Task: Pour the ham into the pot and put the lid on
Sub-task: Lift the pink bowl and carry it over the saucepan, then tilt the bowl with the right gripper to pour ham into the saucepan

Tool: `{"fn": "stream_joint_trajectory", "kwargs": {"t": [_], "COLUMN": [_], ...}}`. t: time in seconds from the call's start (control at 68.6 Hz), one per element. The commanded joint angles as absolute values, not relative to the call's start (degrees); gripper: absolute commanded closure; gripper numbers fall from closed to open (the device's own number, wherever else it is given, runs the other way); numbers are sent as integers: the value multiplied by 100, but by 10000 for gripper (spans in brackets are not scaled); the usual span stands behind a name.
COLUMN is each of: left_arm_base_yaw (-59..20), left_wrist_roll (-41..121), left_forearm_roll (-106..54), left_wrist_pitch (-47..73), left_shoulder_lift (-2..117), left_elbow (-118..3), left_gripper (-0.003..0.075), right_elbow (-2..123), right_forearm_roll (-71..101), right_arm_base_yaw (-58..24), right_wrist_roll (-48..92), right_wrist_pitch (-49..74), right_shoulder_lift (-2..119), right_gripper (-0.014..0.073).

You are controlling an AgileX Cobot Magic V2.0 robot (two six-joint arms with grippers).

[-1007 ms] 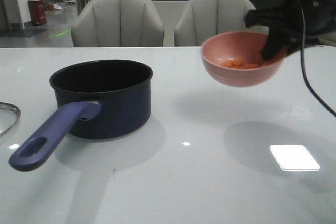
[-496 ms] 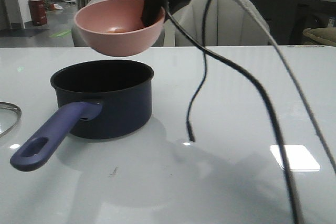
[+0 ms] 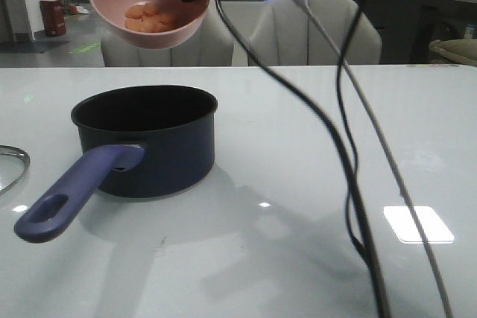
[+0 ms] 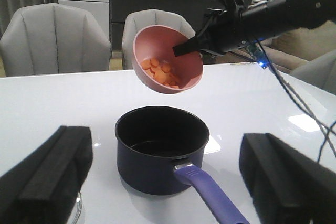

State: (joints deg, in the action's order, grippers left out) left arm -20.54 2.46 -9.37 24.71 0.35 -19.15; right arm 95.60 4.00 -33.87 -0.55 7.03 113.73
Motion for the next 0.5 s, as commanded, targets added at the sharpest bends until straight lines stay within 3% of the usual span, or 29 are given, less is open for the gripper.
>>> {"fn": "stream_joint_trajectory", "kwargs": {"t": [0.0,0.16,0.481], "left_arm_base_yaw": [-2092,-2092,-2092], "left_wrist_roll": [238,238,238], "left_forearm_roll": [-960,-960,-960], "left_wrist_pitch": [2001,2001,2001], "left_shoulder_lift": [111,111,111], "left_elbow": [-2069,-2069,-2069], "left_gripper": [95,95,95], "right_elbow": [8995,8084,7800], "right_forearm_roll": [87,-224,376], "right_arm_base_yaw": [-3432,-3547,-4003], "right_wrist_roll": [-69,562,3938], "right_wrist_pitch": [-1391,-3417,-4741], "right_shoulder_lift": [10799,10778,11115], "right_gripper": [454,454,454]}}
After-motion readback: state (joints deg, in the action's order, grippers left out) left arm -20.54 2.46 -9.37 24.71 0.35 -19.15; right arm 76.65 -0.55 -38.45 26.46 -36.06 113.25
